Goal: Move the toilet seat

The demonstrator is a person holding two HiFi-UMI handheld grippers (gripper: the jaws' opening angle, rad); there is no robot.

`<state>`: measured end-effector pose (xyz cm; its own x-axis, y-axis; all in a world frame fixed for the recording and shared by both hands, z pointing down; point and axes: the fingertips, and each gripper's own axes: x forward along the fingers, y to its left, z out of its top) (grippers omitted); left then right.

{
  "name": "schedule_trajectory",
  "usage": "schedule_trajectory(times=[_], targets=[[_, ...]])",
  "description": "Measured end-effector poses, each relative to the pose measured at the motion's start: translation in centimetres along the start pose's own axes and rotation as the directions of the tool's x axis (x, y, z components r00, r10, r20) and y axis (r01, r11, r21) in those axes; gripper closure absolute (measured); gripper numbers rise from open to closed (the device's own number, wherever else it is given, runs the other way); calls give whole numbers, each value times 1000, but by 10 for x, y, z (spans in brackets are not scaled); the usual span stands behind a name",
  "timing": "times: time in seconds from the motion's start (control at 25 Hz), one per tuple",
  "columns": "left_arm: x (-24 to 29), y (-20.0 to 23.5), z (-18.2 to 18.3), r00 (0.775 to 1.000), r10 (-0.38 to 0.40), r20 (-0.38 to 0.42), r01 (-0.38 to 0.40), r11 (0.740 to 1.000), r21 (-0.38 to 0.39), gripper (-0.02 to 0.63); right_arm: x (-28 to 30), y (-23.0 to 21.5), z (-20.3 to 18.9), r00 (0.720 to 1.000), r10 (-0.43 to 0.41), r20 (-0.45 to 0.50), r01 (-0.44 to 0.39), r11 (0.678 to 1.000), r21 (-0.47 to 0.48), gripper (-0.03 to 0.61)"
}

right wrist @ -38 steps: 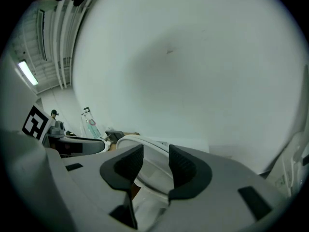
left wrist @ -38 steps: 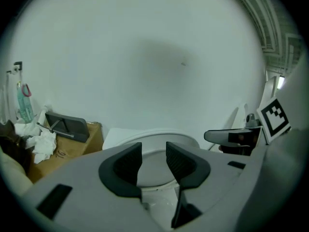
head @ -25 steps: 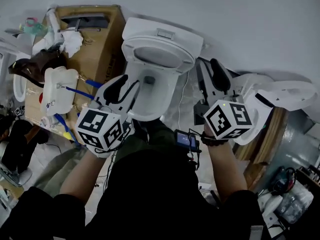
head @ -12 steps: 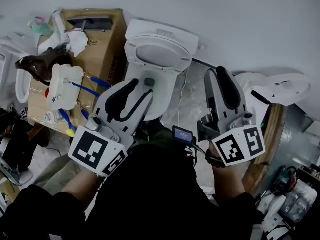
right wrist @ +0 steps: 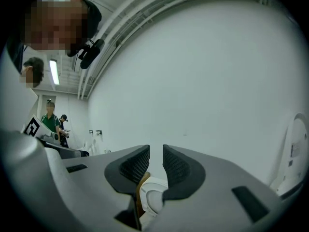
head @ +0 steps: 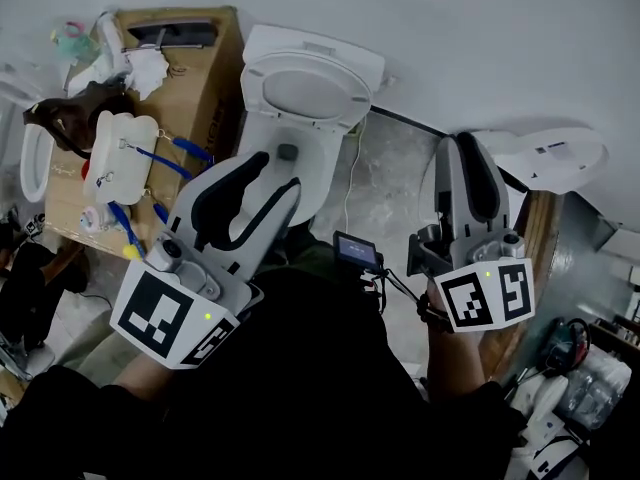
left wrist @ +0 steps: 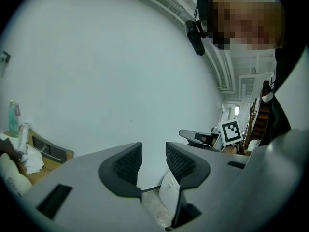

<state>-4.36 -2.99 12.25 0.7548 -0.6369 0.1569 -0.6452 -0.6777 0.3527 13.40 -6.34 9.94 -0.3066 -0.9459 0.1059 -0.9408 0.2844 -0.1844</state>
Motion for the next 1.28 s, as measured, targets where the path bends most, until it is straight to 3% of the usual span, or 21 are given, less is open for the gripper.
schedule_trajectory(times=[0.48,1.28], targets=[[-19,-6,17,998,-10,62,9,1000,8,465,-24,67,18,995,101,15,-100,993,-61,483],[-16,-5,11,999,-21,35,21,1000,-16,465,-27,76,8,990,141,0,-141,990,-31,500]])
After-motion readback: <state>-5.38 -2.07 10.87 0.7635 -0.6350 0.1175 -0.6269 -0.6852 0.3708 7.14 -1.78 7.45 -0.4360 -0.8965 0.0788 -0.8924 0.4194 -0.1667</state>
